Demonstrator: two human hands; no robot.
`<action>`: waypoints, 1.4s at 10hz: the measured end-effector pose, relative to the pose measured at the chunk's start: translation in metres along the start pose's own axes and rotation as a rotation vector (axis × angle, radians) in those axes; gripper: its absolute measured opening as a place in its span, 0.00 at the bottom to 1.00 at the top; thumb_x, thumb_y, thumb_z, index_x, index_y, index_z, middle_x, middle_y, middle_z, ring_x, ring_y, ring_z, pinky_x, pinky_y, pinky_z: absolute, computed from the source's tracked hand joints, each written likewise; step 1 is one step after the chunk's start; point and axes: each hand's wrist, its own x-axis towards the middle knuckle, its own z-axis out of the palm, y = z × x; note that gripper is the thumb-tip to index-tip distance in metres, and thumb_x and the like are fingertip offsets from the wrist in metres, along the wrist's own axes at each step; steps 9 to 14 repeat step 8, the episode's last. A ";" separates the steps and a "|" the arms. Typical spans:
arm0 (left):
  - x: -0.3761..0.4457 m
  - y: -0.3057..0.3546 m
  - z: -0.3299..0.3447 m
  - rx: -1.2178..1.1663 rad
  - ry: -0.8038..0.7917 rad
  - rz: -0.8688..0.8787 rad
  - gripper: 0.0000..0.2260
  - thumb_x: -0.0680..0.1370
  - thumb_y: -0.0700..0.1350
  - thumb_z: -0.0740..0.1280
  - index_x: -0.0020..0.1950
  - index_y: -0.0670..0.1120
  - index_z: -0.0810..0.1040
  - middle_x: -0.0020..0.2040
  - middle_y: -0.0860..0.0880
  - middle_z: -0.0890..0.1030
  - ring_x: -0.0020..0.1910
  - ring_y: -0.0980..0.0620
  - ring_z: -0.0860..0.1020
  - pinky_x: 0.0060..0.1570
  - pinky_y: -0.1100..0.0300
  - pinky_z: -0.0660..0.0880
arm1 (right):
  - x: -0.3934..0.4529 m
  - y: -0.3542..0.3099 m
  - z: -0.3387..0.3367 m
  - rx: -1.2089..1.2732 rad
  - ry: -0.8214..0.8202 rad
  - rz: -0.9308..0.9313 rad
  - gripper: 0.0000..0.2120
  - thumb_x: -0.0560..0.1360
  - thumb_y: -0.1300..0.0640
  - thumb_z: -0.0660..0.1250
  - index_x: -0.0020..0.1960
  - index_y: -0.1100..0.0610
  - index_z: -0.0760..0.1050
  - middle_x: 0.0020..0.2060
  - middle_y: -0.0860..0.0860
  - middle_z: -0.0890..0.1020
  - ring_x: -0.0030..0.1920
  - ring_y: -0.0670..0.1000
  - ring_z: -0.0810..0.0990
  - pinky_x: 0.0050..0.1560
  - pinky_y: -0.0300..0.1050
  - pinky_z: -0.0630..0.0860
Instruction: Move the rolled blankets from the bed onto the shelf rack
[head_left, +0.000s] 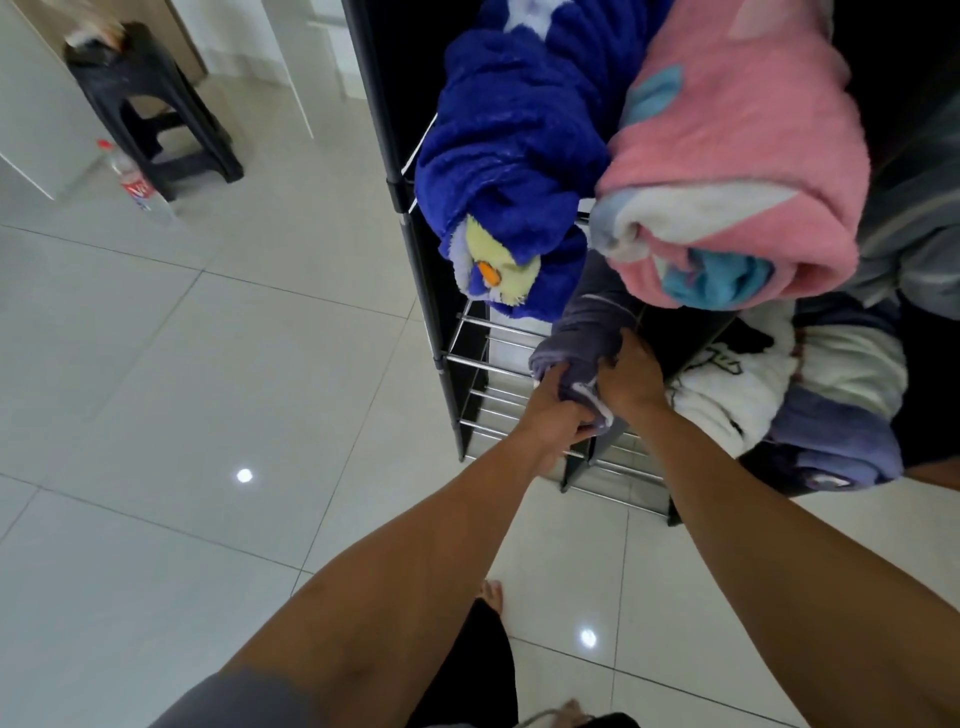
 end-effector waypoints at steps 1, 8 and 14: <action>0.005 -0.004 0.002 0.044 -0.019 0.029 0.40 0.71 0.21 0.59 0.77 0.50 0.57 0.51 0.37 0.78 0.42 0.46 0.77 0.38 0.60 0.82 | -0.003 0.002 -0.002 -0.007 0.014 -0.027 0.26 0.76 0.65 0.60 0.73 0.67 0.59 0.71 0.63 0.66 0.72 0.59 0.65 0.70 0.44 0.57; -0.151 -0.146 -0.058 0.701 0.235 0.126 0.35 0.72 0.35 0.66 0.64 0.73 0.65 0.56 0.49 0.75 0.52 0.50 0.77 0.43 0.75 0.71 | -0.161 0.043 -0.109 0.825 -0.052 -0.049 0.10 0.74 0.68 0.64 0.44 0.53 0.75 0.41 0.53 0.81 0.41 0.54 0.80 0.44 0.42 0.77; -0.151 -0.146 -0.058 0.701 0.235 0.126 0.35 0.72 0.35 0.66 0.64 0.73 0.65 0.56 0.49 0.75 0.52 0.50 0.77 0.43 0.75 0.71 | -0.161 0.043 -0.109 0.825 -0.052 -0.049 0.10 0.74 0.68 0.64 0.44 0.53 0.75 0.41 0.53 0.81 0.41 0.54 0.80 0.44 0.42 0.77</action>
